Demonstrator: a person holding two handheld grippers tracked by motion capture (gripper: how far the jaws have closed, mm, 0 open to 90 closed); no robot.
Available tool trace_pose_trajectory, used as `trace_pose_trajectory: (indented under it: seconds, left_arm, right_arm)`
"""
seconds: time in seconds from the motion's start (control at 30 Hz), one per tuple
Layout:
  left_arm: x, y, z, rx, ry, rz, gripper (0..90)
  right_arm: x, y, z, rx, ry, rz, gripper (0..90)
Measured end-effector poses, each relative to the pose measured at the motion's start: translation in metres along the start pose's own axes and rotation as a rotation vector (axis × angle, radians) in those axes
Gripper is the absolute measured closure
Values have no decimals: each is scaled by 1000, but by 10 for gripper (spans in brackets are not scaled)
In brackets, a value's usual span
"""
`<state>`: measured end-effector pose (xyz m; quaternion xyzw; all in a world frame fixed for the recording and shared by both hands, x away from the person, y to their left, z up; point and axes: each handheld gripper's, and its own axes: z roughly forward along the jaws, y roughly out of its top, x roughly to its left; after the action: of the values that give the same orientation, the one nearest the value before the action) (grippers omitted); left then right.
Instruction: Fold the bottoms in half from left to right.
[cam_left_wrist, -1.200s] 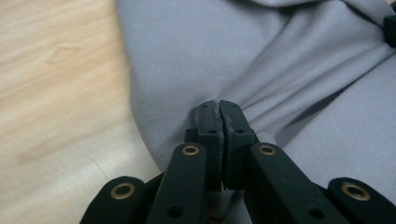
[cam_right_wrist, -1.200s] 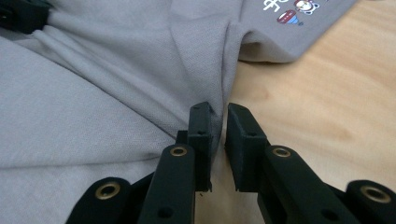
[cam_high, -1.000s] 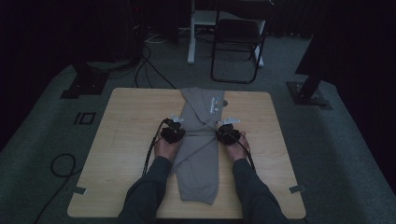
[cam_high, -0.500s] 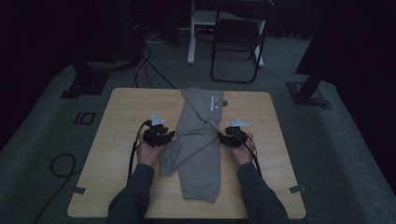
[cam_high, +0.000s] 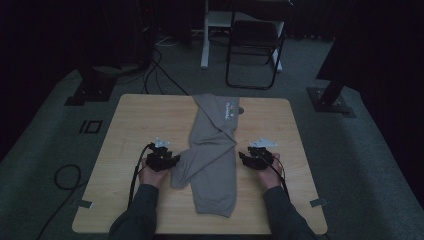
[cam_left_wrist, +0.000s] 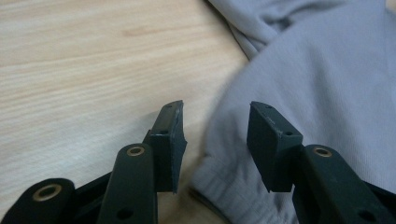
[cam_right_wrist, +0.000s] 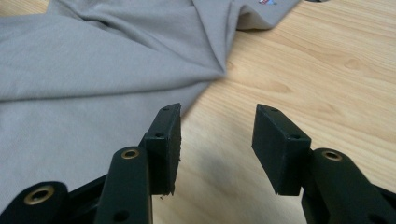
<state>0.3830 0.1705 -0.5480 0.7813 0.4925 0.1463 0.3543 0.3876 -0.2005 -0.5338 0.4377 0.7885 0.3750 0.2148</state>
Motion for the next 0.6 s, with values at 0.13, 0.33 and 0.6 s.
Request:
trace_pose_trajectory:
  seconds: [0.13,0.33,0.6]
  left_arm:
    - [-4,-3,1,-22,-3,22,658]
    - [-13,-5,1,-26,-57,32,874]
    - [-46,5,-15,-90,-127,109,880]
  right_arm:
    - [-1,-11,-8,10,-8,-10,526]
    - [-11,-23,-16,6,-17,29,526]
    - [-18,-32,-15,20,-23,72,530]
